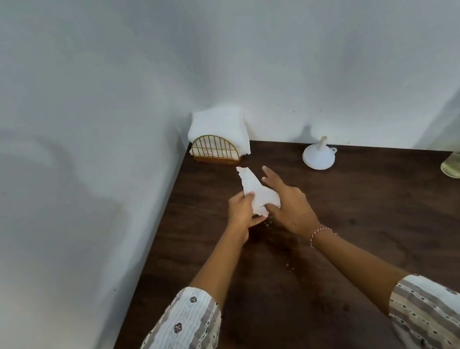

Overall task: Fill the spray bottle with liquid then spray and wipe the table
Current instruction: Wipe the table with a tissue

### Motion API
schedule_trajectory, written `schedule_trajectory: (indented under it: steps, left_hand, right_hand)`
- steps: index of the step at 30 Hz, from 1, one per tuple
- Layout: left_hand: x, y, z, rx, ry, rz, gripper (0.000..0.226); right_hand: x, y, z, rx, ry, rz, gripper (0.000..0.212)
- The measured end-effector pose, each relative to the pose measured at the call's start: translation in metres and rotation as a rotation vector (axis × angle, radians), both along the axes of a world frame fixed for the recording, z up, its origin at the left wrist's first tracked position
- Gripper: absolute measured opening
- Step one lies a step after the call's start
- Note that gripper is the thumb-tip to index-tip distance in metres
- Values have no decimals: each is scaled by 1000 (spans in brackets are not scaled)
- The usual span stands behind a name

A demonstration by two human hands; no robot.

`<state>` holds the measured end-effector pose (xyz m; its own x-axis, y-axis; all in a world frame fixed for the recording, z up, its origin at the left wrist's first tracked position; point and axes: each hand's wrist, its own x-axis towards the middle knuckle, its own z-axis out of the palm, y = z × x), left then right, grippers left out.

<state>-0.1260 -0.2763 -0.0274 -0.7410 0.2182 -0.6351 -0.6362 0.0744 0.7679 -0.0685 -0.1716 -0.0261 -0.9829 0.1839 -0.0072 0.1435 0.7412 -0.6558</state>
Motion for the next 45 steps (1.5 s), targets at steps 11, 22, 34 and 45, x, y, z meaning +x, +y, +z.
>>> schedule_trajectory:
  steps: [11,22,34,45]
  left_hand:
    - [20,-46,-62,-938,745,-495,48]
    - [16,-73,-78,-1004,855,-749,51]
    - [8,-72,-70,-1022,773,-733,53]
    - [9,-68,-62,-1007,759,-708,54]
  right_hand:
    - [-2,45,-26,14,49,-504,44]
    - [46,-26,-90,177,-85,314,57]
    - [21,-5,-69,218,-111,94,58]
    - [25,-39,-76,254,-71,272,43]
